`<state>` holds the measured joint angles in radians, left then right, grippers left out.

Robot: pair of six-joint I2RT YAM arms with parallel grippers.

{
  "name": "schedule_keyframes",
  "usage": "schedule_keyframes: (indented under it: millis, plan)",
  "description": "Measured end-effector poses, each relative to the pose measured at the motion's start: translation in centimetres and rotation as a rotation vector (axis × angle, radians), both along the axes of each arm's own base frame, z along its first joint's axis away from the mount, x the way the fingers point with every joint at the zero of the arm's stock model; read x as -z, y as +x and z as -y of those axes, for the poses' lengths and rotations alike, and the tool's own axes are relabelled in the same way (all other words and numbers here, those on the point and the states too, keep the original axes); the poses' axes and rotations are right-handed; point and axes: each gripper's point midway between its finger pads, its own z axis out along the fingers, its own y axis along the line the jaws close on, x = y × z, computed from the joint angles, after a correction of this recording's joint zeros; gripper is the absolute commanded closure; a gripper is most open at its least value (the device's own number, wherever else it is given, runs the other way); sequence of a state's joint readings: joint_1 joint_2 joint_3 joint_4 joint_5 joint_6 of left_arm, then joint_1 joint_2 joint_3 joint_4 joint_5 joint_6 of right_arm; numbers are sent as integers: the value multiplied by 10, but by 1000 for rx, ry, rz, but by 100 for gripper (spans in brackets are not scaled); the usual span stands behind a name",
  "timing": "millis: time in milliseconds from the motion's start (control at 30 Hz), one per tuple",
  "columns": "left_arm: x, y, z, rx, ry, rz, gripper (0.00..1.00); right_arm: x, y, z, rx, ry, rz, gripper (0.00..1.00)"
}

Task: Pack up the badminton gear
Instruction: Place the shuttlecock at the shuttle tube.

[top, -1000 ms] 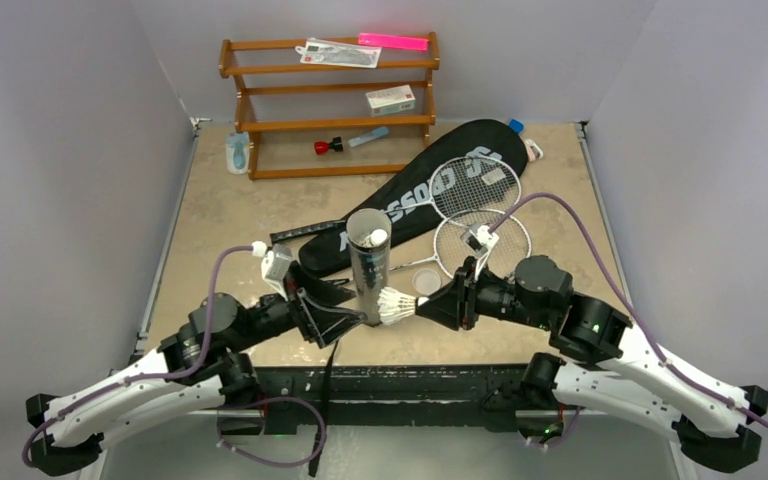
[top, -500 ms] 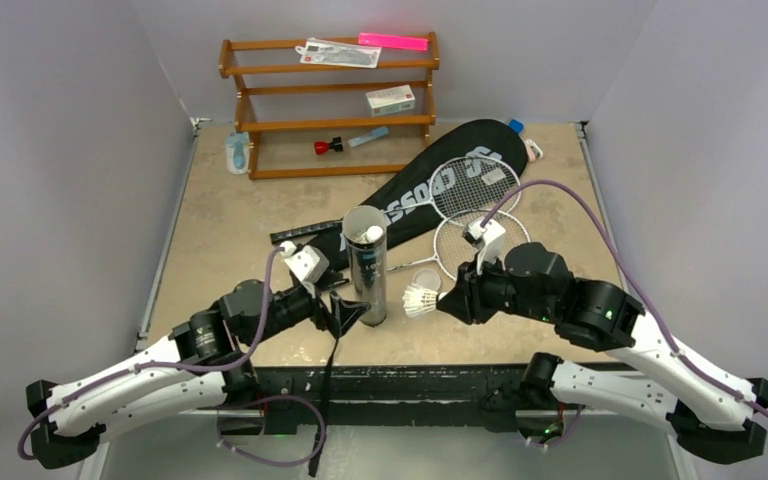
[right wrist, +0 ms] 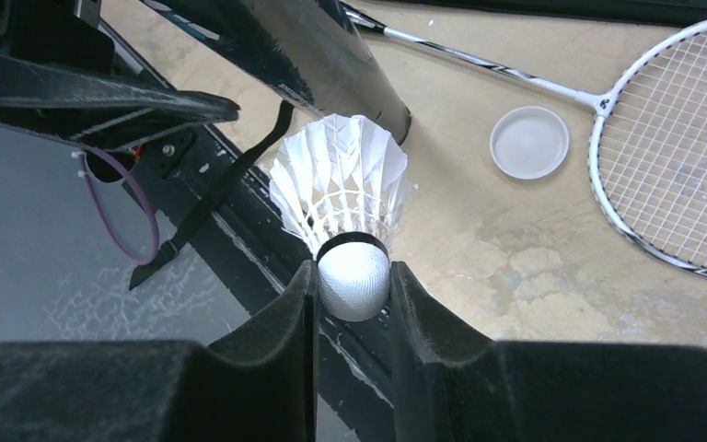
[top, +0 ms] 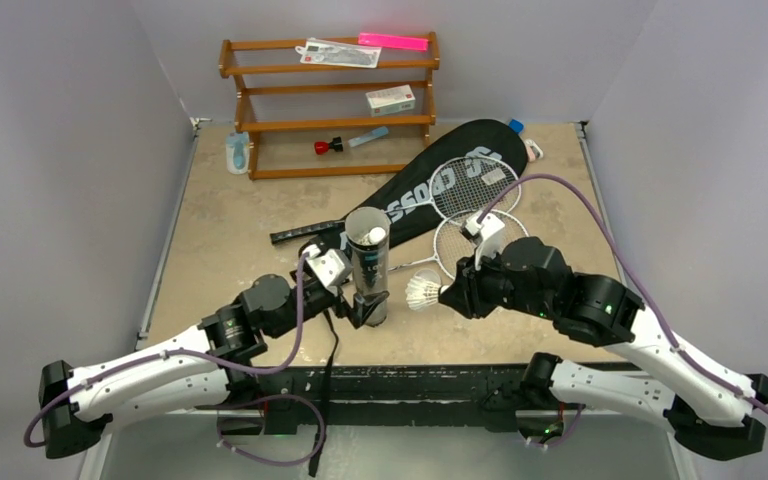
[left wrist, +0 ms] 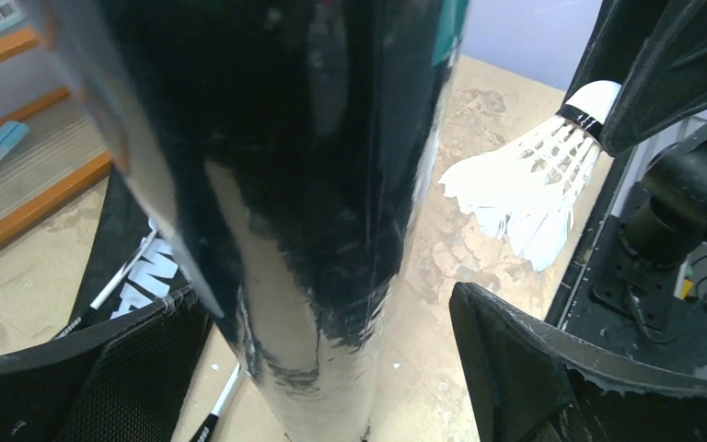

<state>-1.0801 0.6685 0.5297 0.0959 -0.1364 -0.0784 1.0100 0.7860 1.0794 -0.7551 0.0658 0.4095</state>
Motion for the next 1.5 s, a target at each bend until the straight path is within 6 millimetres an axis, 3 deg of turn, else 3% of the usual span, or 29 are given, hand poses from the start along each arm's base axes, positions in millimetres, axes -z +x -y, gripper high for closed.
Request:
schedule_keyframes:
  millis: [367, 467, 567, 700, 867, 1033, 1200, 1333, 1500]
  plan:
    - [1, 26, 13, -78, 9, 55, 0, -6, 7, 1, 2, -40, 28, 96]
    - [1, 36, 12, -100, 6, 63, 8, -16, 8, 2, 5, -51, 30, 97]
    - [2, 49, 6, -123, -10, 69, 24, -32, 12, 2, 14, -66, 46, 97]
    - [5, 56, -2, -144, -40, 86, 37, -67, 17, 5, 23, -57, 96, 97]
    - [8, 51, 2, -101, -35, 109, 46, -132, 20, 5, 8, 38, 202, 96]
    - [8, 46, 6, -52, -13, 155, 46, -191, 24, -1, -9, 125, 303, 97]
    - [8, 39, 15, 18, 10, 199, 46, -229, 31, -14, -35, 170, 371, 98]
    - [8, 37, 25, 73, 37, 220, 46, -231, 34, -31, -79, 163, 367, 98]
    - [9, 36, 32, 109, 64, 220, 46, -210, 39, -52, -134, 109, 316, 98]
